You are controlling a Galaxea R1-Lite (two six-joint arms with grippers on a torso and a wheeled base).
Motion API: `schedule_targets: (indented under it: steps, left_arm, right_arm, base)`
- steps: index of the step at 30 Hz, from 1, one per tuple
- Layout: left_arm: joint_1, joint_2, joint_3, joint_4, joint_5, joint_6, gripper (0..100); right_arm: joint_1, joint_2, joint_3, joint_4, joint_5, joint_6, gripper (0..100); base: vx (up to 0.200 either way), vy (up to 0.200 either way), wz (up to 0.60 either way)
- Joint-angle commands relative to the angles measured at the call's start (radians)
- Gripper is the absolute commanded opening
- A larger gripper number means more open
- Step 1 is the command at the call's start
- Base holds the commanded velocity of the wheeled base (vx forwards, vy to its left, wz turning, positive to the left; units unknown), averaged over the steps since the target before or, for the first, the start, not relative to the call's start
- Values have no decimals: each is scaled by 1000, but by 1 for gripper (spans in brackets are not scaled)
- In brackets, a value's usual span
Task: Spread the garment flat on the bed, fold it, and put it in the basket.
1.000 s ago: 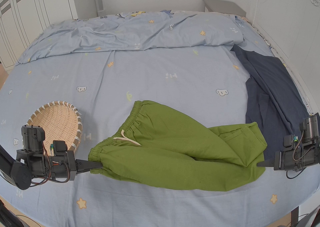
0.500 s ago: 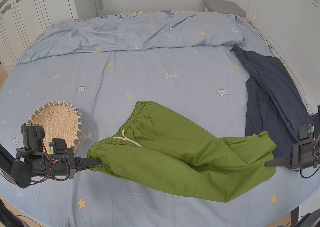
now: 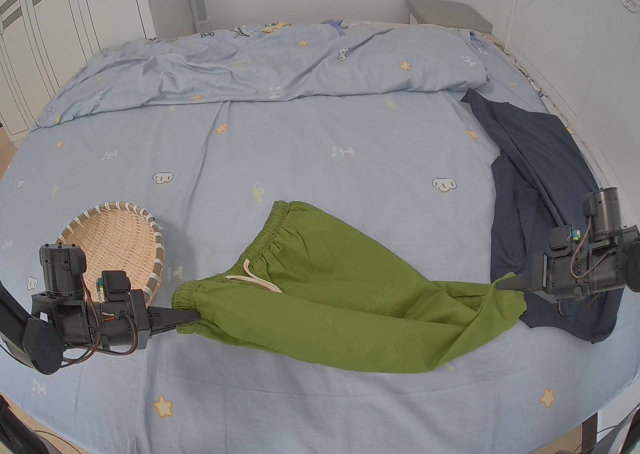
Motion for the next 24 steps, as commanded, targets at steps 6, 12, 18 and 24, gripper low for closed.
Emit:
schedule_targets:
  steps: [6, 12, 18, 24]
  left_arm:
    - [30, 163, -38, -189, 3, -37, 0]
    - [21, 218, -80, -261, 7, -88, 0]
    - [15, 238, -81, -269, 7, -86, 0]
    - [13, 227, -76, -269, 7, -86, 0]
  right_arm:
    - [-121, 376, -188, -151, 3, -1, 0]
    - [-154, 400, -259, -142, 5, 1, 0]
    - [-154, 391, -250, -142, 55, 1, 0]
    - [-147, 320, -228, -115, 94, 9, 0]
  base:
    - [0, 0, 0]
    - [0, 0, 0]
    - [0, 0, 0]
    - [0, 0, 0]
